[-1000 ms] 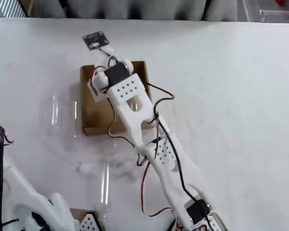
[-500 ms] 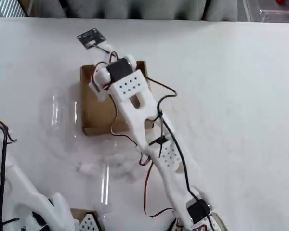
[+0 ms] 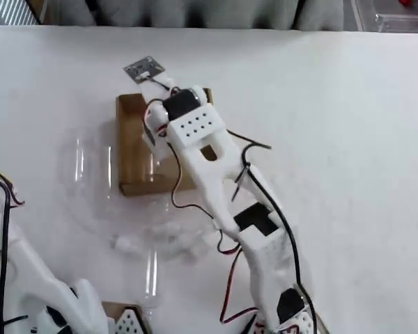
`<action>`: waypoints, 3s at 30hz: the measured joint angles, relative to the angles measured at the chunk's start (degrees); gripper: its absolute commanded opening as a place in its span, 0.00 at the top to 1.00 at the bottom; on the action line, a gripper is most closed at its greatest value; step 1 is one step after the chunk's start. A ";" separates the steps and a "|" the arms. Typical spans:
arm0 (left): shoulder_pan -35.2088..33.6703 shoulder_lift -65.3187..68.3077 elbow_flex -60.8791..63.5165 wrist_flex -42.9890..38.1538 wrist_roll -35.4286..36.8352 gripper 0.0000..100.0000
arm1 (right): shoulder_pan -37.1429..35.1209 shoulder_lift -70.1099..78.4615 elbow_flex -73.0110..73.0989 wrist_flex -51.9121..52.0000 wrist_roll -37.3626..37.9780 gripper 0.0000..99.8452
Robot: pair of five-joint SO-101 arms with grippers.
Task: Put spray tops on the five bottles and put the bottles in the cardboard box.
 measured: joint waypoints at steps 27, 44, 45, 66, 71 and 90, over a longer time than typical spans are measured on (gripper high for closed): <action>0.09 0.00 1.67 -0.18 0.00 0.98 | -0.70 8.62 1.05 -11.69 -0.09 0.62; 0.09 0.00 1.67 -0.18 0.00 0.98 | 0.09 13.45 1.05 -10.99 -0.09 0.62; 0.09 0.00 1.67 -0.18 0.00 0.98 | 0.09 13.89 1.05 -11.43 -0.09 0.62; 1.49 0.00 1.67 -0.18 0.00 0.98 | 0.00 17.41 -19.25 9.32 0.00 0.98; 4.92 0.00 1.67 1.23 0.00 0.98 | 0.79 10.64 -19.96 13.45 0.00 0.98; 20.31 0.00 10.02 0.26 0.00 0.98 | 8.26 -42.81 27.69 13.54 0.00 0.98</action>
